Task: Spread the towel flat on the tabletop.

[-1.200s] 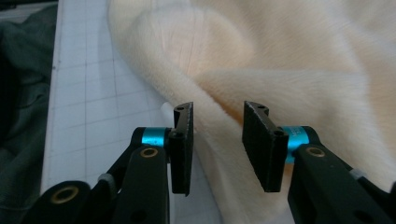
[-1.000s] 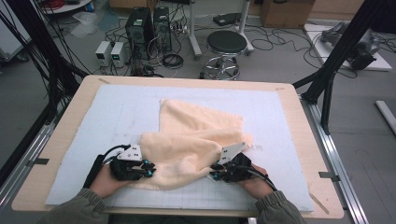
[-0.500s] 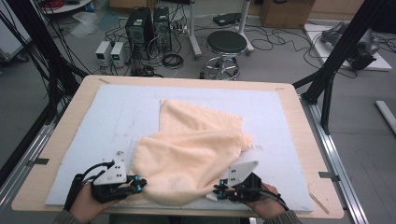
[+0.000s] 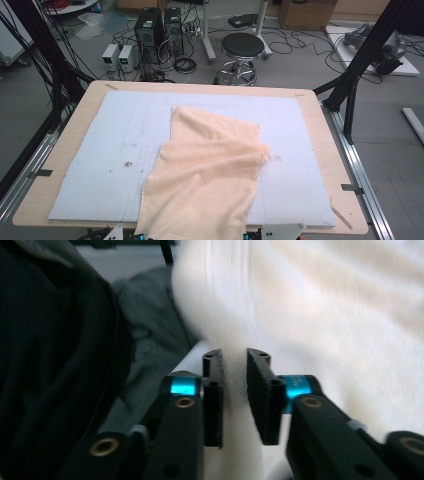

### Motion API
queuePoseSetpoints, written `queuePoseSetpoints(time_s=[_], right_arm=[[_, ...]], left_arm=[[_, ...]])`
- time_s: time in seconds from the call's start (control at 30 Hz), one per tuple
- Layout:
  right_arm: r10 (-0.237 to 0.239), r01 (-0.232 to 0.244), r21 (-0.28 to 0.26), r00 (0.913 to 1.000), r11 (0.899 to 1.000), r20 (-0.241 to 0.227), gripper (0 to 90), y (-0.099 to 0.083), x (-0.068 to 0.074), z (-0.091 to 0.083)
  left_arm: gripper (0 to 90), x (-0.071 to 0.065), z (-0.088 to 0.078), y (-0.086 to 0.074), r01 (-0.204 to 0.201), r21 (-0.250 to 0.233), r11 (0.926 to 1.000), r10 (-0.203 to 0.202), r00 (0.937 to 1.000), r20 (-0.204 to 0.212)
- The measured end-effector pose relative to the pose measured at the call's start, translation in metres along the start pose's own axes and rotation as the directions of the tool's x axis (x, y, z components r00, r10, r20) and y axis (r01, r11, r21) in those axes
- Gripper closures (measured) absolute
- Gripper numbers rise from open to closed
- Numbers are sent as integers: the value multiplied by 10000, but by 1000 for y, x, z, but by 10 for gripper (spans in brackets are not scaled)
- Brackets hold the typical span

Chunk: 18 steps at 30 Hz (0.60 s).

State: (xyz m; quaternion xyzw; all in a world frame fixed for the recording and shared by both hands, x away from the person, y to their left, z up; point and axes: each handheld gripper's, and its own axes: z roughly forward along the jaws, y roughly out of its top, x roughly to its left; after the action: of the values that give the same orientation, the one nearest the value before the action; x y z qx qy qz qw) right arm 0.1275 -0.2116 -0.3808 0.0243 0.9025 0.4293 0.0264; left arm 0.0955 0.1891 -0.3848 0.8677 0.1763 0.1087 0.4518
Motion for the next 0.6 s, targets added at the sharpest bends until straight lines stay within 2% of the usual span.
queuePoseSetpoints(time_s=[0.07,0.1,0.17,0.2,0.27,0.33,0.4,0.47,0.5,0.53,0.6], right_arm=[[35,-34,-31,9995,10000,302,694,3,-3,-4],[63,-64,22,9991,10000,427,685,3,-7,-4],[92,-143,501,9948,9986,1016,661,1,-25,3],[102,-178,637,9931,9978,1171,646,0,-32,7],[455,-596,883,9870,9943,1544,603,-7,-57,20],[869,-1041,979,9823,9897,1659,572,-15,-77,31],[1294,-1477,1016,9774,9838,1674,571,-23,-94,41],[1624,-1825,1270,9746,9750,1539,614,-32,-104,50],[1793,-1925,943,9748,9768,1325,694,-36,-107,51],[1989,-2075,766,9742,9752,1066,727,-38,-109,50],[1939,-2005,760,9772,9767,861,830,-39,-111,50]], left_arm=[[651,2,3,0,49,-53,10000,-50,9998,-209],[630,6,7,-1,58,-61,10000,-61,9989,-457],[575,17,16,-3,81,55,10000,-76,9964,-850],[558,26,24,-4,58,209,9998,-33,9931,-1170],[535,45,38,-5,337,495,9982,-262,9890,-1453],[508,65,54,-5,654,852,9942,-506,9849,-1657],[473,81,69,-5,872,1300,9877,-670,9860,-1525],[470,89,81,-7,935,1701,9810,-731,9898,-1226],[489,92,84,-8,952,1688,9810,-802,9924,-935],[511,93,84,-8,946,1560,9832,-836,9936,-760],[711,95,81,-9,843,1514,9849,-774,9957,-510]])
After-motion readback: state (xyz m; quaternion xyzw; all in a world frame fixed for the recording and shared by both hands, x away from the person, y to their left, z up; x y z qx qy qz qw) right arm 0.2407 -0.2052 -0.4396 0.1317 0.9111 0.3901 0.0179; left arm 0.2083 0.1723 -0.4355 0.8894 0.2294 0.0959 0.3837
